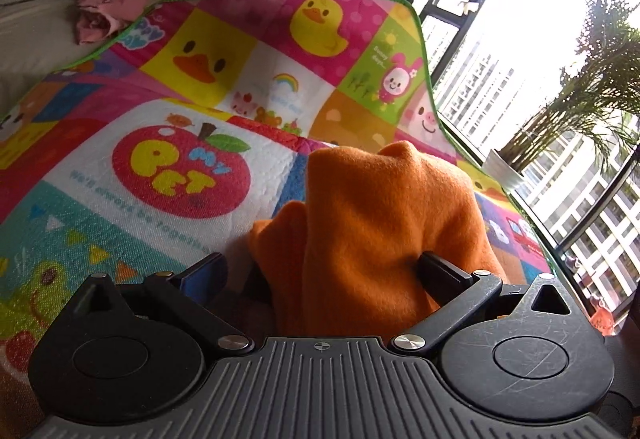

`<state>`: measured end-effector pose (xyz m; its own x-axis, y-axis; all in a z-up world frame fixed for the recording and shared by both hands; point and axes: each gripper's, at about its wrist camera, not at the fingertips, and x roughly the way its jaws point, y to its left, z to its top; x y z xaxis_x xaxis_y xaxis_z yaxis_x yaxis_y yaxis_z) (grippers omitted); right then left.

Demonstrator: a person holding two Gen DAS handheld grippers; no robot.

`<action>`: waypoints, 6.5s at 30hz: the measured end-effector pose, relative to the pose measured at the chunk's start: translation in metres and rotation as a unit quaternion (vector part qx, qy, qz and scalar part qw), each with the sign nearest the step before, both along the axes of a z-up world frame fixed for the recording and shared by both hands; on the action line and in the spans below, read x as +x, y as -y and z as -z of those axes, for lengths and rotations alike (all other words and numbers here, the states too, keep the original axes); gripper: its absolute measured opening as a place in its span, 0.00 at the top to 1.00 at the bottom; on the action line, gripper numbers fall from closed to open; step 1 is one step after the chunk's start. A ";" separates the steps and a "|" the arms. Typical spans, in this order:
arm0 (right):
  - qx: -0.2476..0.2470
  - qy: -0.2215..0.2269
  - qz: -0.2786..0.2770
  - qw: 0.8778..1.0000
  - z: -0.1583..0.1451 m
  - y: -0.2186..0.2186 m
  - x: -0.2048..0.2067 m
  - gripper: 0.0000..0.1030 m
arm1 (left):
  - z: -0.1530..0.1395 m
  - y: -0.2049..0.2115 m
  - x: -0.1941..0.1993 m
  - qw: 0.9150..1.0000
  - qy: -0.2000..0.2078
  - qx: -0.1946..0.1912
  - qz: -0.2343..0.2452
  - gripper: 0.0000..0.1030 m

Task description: Fold clothes

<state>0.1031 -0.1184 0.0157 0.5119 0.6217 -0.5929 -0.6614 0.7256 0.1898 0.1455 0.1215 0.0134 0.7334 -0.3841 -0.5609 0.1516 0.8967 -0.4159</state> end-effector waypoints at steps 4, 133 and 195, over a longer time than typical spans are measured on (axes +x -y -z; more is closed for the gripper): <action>-0.002 0.004 -0.003 1.000 0.001 0.000 -0.001 0.00 | 0.000 -0.008 -0.020 1.000 -0.002 0.004 0.005 0.00; -0.039 0.124 -0.017 0.991 0.001 -0.017 0.080 0.05 | 0.006 -0.035 0.079 0.997 0.042 0.023 -0.053 0.09; -0.017 0.106 0.105 0.989 -0.011 0.028 0.051 0.00 | 0.011 -0.012 0.021 0.992 0.001 0.094 -0.089 0.02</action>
